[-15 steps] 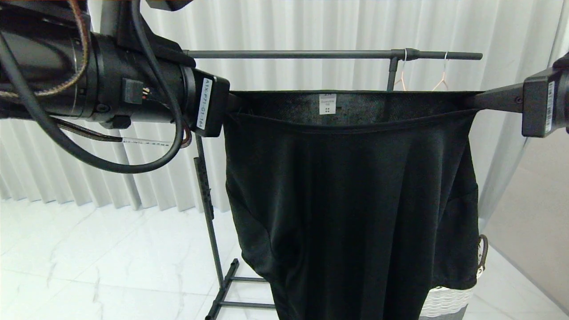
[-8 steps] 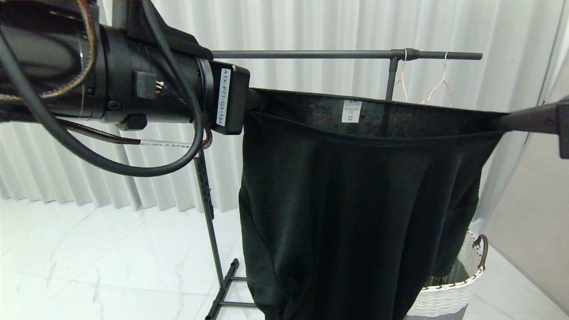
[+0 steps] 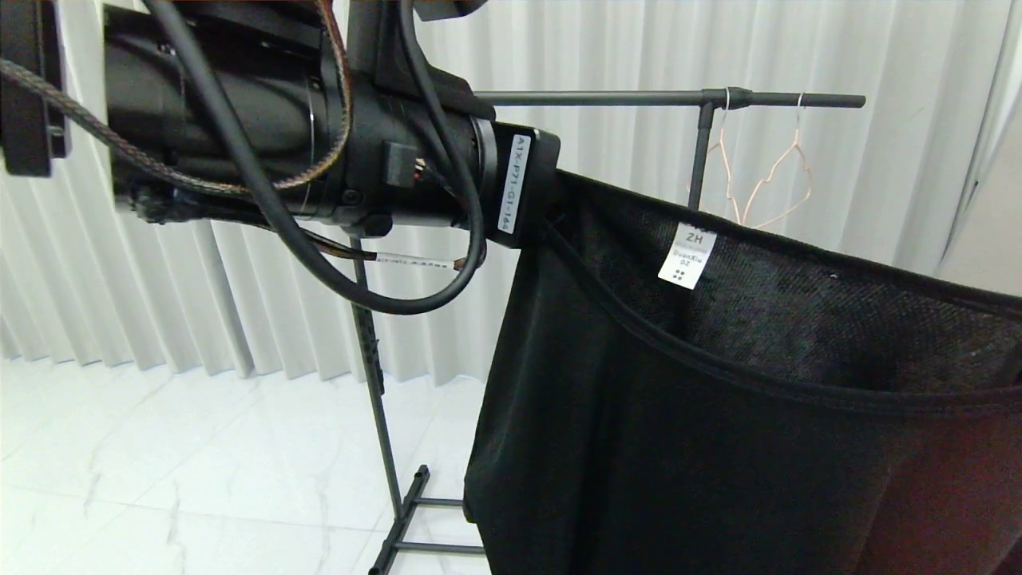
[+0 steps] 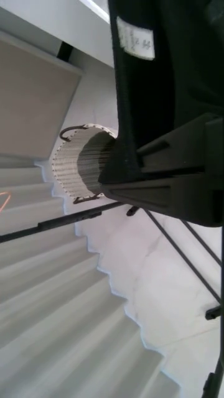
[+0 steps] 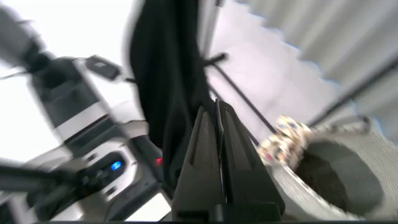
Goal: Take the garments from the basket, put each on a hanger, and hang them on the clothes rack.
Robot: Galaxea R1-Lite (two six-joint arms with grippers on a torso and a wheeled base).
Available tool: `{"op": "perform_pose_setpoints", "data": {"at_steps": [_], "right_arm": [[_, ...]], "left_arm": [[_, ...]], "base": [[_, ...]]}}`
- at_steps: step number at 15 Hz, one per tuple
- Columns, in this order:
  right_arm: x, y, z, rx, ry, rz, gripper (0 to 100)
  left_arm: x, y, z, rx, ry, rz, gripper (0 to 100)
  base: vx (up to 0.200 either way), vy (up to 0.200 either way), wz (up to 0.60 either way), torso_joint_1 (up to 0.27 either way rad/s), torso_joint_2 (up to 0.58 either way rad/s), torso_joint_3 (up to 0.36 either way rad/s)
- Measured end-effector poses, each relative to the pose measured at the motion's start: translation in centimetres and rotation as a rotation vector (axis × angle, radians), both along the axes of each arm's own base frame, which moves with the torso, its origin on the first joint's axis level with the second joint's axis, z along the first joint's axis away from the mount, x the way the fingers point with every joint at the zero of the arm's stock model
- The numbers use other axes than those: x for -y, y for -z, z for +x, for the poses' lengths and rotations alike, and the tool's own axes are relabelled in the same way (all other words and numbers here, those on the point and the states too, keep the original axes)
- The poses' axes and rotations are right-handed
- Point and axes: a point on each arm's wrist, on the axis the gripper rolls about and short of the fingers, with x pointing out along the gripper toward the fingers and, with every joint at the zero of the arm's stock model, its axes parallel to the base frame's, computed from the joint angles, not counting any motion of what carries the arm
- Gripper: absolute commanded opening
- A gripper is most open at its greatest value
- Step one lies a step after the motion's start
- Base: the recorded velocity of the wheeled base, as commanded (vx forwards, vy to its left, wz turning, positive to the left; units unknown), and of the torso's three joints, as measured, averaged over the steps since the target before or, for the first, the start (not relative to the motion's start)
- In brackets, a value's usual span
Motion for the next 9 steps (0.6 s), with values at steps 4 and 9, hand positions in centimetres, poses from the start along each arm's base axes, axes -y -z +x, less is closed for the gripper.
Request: {"op": "perform_pose_setpoints", "data": {"at_steps": [4, 9], "right_arm": [[-0.2, 0.0, -0.5, 0.001, -0.054, 0.001, 0], [-0.3, 0.8, 1.0, 0.094, 0.221, -0.059, 0]], "left_arm": [[0.3, 0.4, 0.2, -0.014, 0.000, 0.013, 0], [-2.5, 0.7, -2.6, -0.133, -0.005, 0.124, 0]], "base": [[0.000, 0.000, 0.00, 0.000, 0.00, 0.000], [0.000, 0.000, 0.00, 0.000, 0.00, 0.000]]}}
